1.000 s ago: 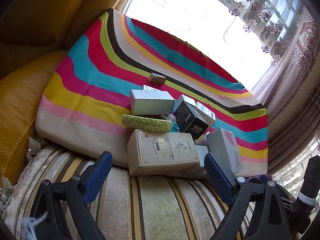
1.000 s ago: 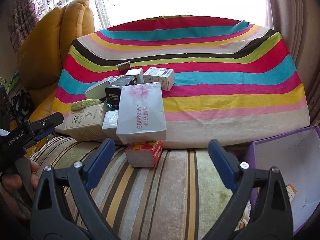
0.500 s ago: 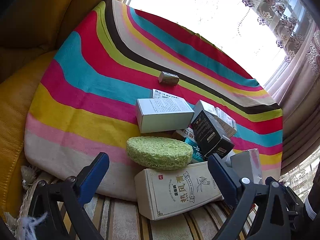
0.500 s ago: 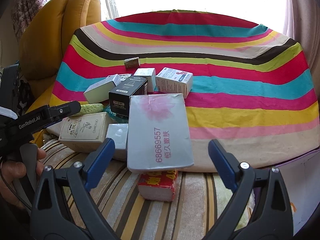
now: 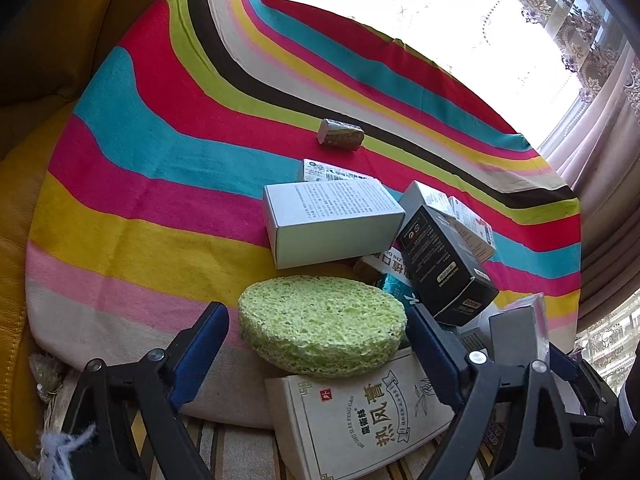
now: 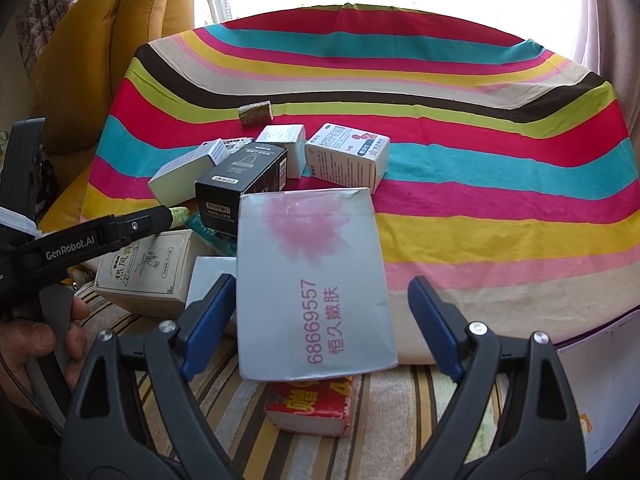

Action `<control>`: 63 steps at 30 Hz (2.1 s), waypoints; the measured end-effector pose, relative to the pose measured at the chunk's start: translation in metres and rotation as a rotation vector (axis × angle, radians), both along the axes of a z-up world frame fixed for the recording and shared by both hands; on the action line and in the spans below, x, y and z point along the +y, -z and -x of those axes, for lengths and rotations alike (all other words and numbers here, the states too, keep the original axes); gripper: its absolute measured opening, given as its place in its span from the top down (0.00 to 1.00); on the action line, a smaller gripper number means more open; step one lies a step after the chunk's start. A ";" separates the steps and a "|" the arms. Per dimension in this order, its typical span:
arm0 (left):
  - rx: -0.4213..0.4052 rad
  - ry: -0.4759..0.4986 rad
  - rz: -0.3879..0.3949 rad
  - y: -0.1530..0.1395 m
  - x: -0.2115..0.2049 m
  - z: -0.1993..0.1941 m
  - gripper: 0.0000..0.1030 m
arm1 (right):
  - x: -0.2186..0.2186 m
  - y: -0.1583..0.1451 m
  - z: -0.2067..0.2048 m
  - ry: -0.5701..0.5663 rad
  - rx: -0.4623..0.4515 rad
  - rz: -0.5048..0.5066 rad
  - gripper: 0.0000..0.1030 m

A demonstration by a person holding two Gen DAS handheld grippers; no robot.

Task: Organize objects
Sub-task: 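Grasp the white tissue pack with the right tool while the left tool grasps the round green sponge, then carry the white tissue pack and green sponge over the purple box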

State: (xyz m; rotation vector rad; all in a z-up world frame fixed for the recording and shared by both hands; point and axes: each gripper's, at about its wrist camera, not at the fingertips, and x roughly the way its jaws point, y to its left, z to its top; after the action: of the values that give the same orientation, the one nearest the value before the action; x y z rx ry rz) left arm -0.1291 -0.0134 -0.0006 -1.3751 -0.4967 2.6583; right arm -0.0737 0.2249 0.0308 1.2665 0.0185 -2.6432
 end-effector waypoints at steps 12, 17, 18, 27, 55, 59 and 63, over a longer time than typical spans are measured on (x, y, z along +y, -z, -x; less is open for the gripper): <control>0.049 -0.028 0.026 -0.005 0.001 -0.012 0.20 | 0.005 -0.002 -0.010 0.006 0.040 0.025 0.29; 0.126 -0.046 0.054 -0.020 0.003 -0.029 0.20 | 0.012 -0.006 -0.019 0.020 0.073 0.046 0.29; 0.143 -0.052 0.057 -0.023 0.004 -0.032 0.20 | 0.014 -0.008 -0.020 0.023 0.081 0.053 0.29; 0.246 -0.040 0.084 -0.045 0.023 -0.064 0.20 | 0.027 -0.012 -0.036 0.042 0.102 0.101 0.29; 0.272 0.291 0.122 -0.052 0.141 -0.108 0.20 | 0.109 -0.011 -0.090 0.232 0.045 0.173 0.29; 0.267 0.343 0.121 -0.051 0.159 -0.110 0.20 | 0.127 -0.011 -0.100 0.267 0.034 0.182 0.29; 0.261 0.393 0.114 -0.051 0.178 -0.112 0.20 | 0.147 -0.010 -0.110 0.310 0.024 0.185 0.29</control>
State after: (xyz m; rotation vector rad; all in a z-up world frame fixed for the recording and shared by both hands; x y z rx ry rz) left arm -0.0170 0.1642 0.0499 -1.0004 -0.0393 2.5098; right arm 0.0365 0.3717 0.0413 1.2637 -0.4437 -2.8319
